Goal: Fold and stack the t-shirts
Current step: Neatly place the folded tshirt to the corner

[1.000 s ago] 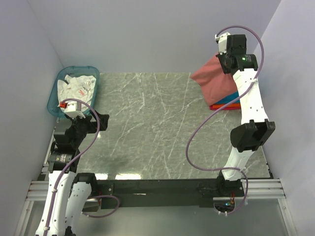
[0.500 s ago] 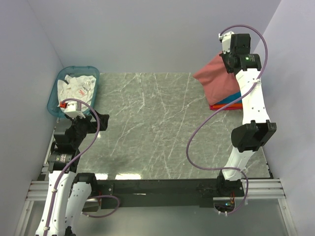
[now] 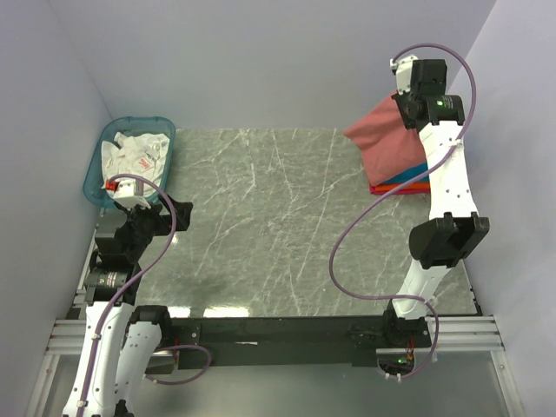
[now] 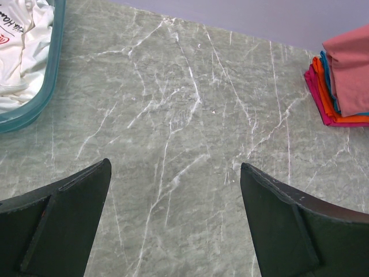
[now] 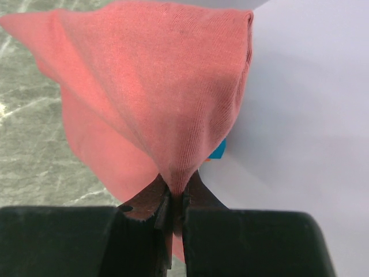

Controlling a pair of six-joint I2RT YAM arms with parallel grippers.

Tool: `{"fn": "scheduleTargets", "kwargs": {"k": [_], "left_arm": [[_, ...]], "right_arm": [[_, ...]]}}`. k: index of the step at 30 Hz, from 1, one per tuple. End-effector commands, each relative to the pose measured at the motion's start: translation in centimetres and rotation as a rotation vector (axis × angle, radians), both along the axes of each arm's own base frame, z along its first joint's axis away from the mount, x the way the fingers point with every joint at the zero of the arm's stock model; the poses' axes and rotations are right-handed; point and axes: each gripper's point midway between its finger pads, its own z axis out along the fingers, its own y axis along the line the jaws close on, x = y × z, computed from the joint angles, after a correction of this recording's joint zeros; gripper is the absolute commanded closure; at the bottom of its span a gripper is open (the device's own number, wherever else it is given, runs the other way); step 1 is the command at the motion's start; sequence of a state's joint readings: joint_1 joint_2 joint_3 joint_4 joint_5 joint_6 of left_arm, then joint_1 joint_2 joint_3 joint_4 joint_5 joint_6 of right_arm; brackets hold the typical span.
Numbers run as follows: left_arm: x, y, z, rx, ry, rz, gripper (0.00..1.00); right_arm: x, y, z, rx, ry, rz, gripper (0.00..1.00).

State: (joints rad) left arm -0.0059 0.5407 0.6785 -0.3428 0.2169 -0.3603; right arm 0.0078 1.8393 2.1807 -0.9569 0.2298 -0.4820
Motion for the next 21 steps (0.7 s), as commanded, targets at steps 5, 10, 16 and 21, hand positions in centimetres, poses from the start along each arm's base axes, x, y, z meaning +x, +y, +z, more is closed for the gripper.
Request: {"fn": "scheduleTargets", "kwargs": {"k": [5,10,16,21], "left_arm": [[0.1,-0.2,0.4,0.011,-0.023,-0.019,0.00],[0.2,-0.1,0.4,0.011,-0.020,-0.016,0.01],[0.3,-0.1,0.2,0.013,-0.014,-0.016,0.00],[0.4,-0.1,0.2,0.014,-0.011,-0.015,0.01]], "right_arm": [[1.3,-3.2,4.1,-0.058,-0.144,-0.075,1.00],[2.7,-4.7,2.6,-0.094,-0.125,-0.102,1.00],[4.5,-5.2,0.6,-0.094,-0.101,-0.109,1.00],[5.3,-6.4,-0.3,-0.101,-0.100,-0.141,1.00]]}}
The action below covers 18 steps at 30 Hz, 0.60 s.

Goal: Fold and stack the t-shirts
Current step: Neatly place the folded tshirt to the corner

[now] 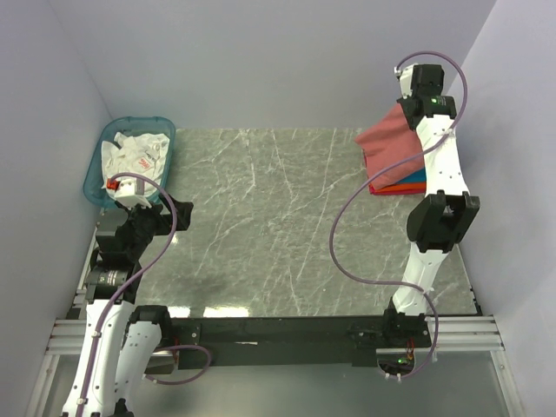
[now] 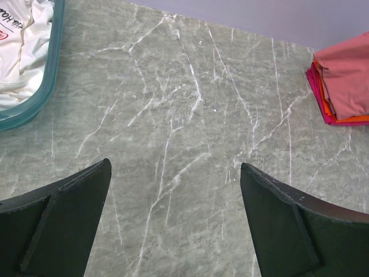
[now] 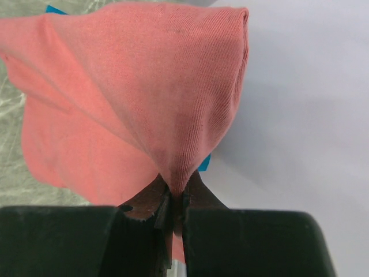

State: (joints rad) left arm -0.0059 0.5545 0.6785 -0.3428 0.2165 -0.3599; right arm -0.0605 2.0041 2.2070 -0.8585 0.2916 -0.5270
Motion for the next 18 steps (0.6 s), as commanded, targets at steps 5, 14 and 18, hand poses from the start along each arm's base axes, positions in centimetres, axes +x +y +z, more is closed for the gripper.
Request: {"fn": "scheduleTargets", "kwargs": {"k": [5,14,18], "left_arm": [[0.2,-0.1,0.4,0.012,-0.022,-0.015,0.00],[0.3,-0.1,0.3,0.012,-0.018,-0.017,0.01],[0.3,-0.1,0.2,0.013,-0.014,-0.017,0.00]], "right_arm": [[1.8,-3.6,3.5,-0.061,-0.155,-0.096,1.00],[2.4,-7.3,0.3,-0.111,-0.128,-0.190,1.00],[2.6,-8.5,-1.1,-0.123,-0.117,-0.220,1.00]]}}
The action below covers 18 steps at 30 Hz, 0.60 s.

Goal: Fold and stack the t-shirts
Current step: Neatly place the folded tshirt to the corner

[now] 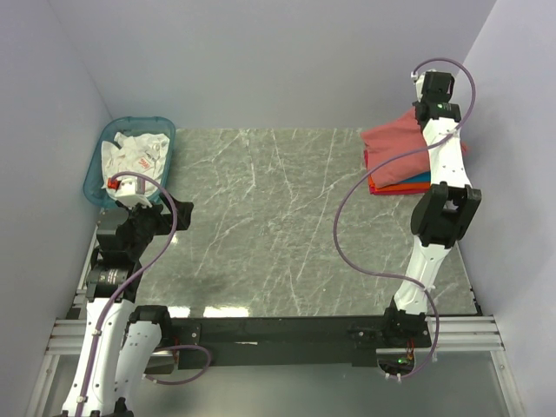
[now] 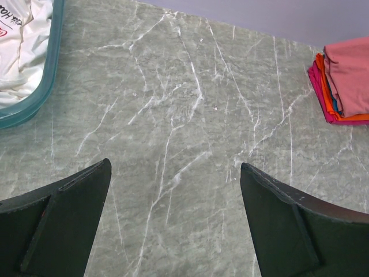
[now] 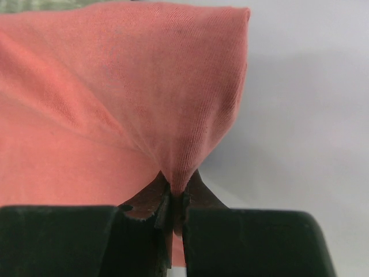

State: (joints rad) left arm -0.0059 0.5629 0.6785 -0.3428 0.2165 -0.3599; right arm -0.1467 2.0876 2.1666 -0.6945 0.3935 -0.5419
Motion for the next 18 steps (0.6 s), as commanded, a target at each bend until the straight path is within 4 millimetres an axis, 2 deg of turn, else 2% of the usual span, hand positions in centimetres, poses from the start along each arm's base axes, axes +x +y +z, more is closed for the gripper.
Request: {"fn": "scheduleTargets", "kwargs": {"k": [1,9,14,17,18], "left_arm": [[0.2,-0.1,0.4,0.012,-0.022,-0.015,0.01],[0.3,-0.1,0.3,0.012,-0.018,-0.015,0.01],[0.3,-0.1,0.2,0.013,-0.013,-0.012,0.01],[0.4,-0.1,0.2,0.012,-0.011,-0.014,0.00],[0.4,-0.1,0.1,0.014,-0.009,-0.013,0.00]], "right_arm": [[0.8,-2.2,1.0,-0.056,-0.078,-0.065,1.00],[1.7,-3.7,-1.2,-0.085,-0.058,-0.100,0.98],[2.3,-4.4,-2.0,-0.093,-0.052,-0.115,0.90],[2.7,-4.8,-2.5,-0.111,-0.045,-0.122,0.76],[2.8,-5.0,-3.0,-0.117,-0.038,-0.124,0.62]]}}
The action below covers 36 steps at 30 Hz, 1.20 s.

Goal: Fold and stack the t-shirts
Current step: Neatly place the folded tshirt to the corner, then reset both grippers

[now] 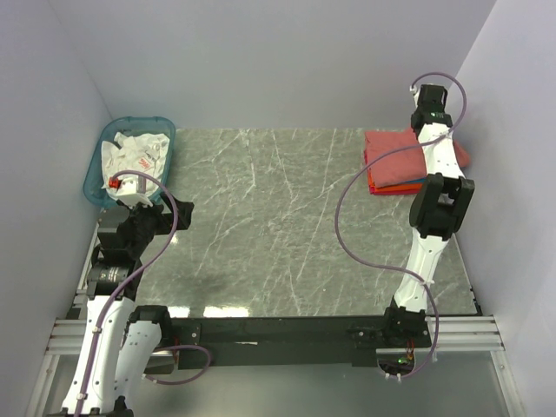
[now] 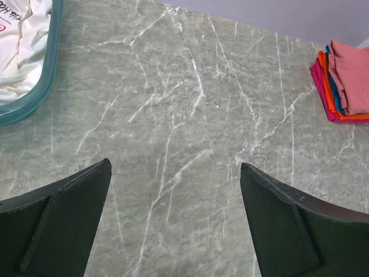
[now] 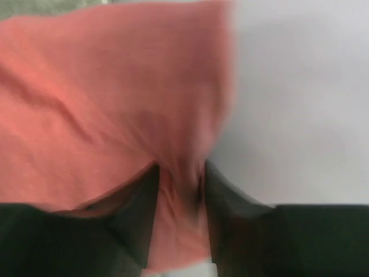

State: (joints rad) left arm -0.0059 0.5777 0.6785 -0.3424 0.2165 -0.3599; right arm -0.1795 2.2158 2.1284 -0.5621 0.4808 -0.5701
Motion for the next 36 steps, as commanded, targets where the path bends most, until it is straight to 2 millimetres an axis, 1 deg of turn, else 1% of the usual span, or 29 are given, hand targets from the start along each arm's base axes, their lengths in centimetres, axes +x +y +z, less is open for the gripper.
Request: {"fn": "scheduleTargets", "kwargs": {"k": [1,3,4,7,8,10,11,13,14,16,17,18,19,20,21,22,23,24,25,26,27,28,29,30,31,32,33,34,36], "left_arm": [[0.2,-0.1,0.5,0.012,-0.023,-0.014,0.01],[0.2,-0.1,0.4,0.014,-0.023,-0.014,0.01],[0.2,-0.1,0.4,0.012,-0.021,-0.017,0.00],[0.2,-0.1,0.4,0.014,-0.022,-0.013,0.01],[0.2,0.0,0.3,0.013,-0.020,-0.011,0.01],[0.2,0.0,0.5,0.013,-0.026,-0.006,0.01],[0.2,0.1,0.6,0.013,-0.027,-0.003,0.01],[0.1,0.1,0.7,0.015,-0.034,-0.002,0.00],[0.1,0.2,0.7,0.014,-0.036,0.005,0.01],[0.1,0.3,0.7,0.014,-0.036,0.008,0.00],[0.1,0.3,0.7,0.015,-0.034,0.012,0.00],[0.1,0.4,0.7,0.014,-0.036,0.014,0.01],[0.1,0.3,0.7,0.013,-0.034,0.014,0.01],[0.2,0.3,0.6,0.011,-0.032,0.015,0.01],[0.2,0.4,0.5,0.012,-0.029,0.016,0.00],[0.3,0.4,0.7,0.010,-0.031,0.018,0.01],[0.2,0.3,0.5,0.008,-0.027,0.015,0.01],[0.3,0.4,0.5,0.007,-0.025,0.017,0.00],[0.4,0.3,0.4,0.004,-0.023,0.016,0.01],[0.4,0.3,0.4,0.001,-0.020,0.015,0.01],[0.4,0.2,0.3,-0.001,-0.017,0.014,0.01],[0.6,0.1,0.2,-0.016,-0.008,0.010,0.00],[0.7,0.2,0.3,-0.014,-0.009,0.016,0.01],[0.7,0.2,0.4,-0.022,-0.007,0.022,0.01],[0.8,0.2,0.4,-0.024,-0.005,0.026,0.01],[0.8,0.3,0.6,-0.028,-0.006,0.029,0.01],[0.8,0.3,0.6,-0.032,0.009,0.033,0.00],[0.8,0.3,0.6,-0.033,0.021,0.032,0.00],[0.8,0.4,1.7,-0.035,0.017,0.040,0.01]], "right_arm": [[1.3,-1.8,3.0,-0.073,-0.103,-0.042,0.53],[1.7,-2.0,2.6,-0.092,-0.096,-0.045,0.36],[2.0,-2.0,3.7,-0.098,-0.115,-0.047,0.31],[2.6,-0.9,5.6,-0.102,-0.161,-0.032,0.27],[2.6,0.3,7.3,-0.094,-0.199,-0.004,0.26],[2.4,2.1,7.8,-0.072,-0.209,0.032,0.25],[2.3,4.2,9.5,-0.035,-0.248,0.084,0.25],[1.6,6.4,9.0,0.036,-0.230,0.154,0.21],[1.3,8.5,10.4,0.099,-0.270,0.221,0.20],[0.2,11.1,9.7,0.214,-0.241,0.312,0.20],[-0.7,12.4,10.8,0.271,-0.264,0.348,0.20],[-1.2,15.0,9.6,0.372,-0.231,0.449,0.20],[-2.1,16.1,9.3,0.422,-0.215,0.486,0.20],[-3.3,17.5,10.5,0.472,-0.239,0.535,0.20],[-4.5,19.6,8.8,0.560,-0.194,0.616,0.20],[-5.3,20.7,8.7,0.595,-0.193,0.656,0.20],[-6.7,21.6,10.2,0.628,-0.230,0.677,0.20],[-8.0,22.9,8.4,0.698,-0.192,0.712,0.20],[-8.6,23.4,8.7,0.711,-0.209,0.733,0.20],[-9.9,23.8,10.0,0.725,-0.245,0.746,0.20],[-10.9,24.2,8.5,0.752,-0.223,0.741,0.19],[-13.5,24.4,8.9,0.739,-0.281,0.750,0.15],[-13.3,24.3,9.2,0.733,-0.295,0.756,0.15],[-13.8,23.9,9.1,0.711,-0.313,0.737,0.15],[-15.2,23.7,9.1,0.697,-0.332,0.724,0.14],[-15.5,23.3,9.5,0.677,-0.366,0.710,0.14],[-16.5,22.9,10.3,0.667,-0.402,0.685,0.13],[-17.0,22.3,9.2,0.662,-0.396,0.635,0.12],[-18.2,21.7,9.2,0.673,-0.427,0.574,0.12]]}}
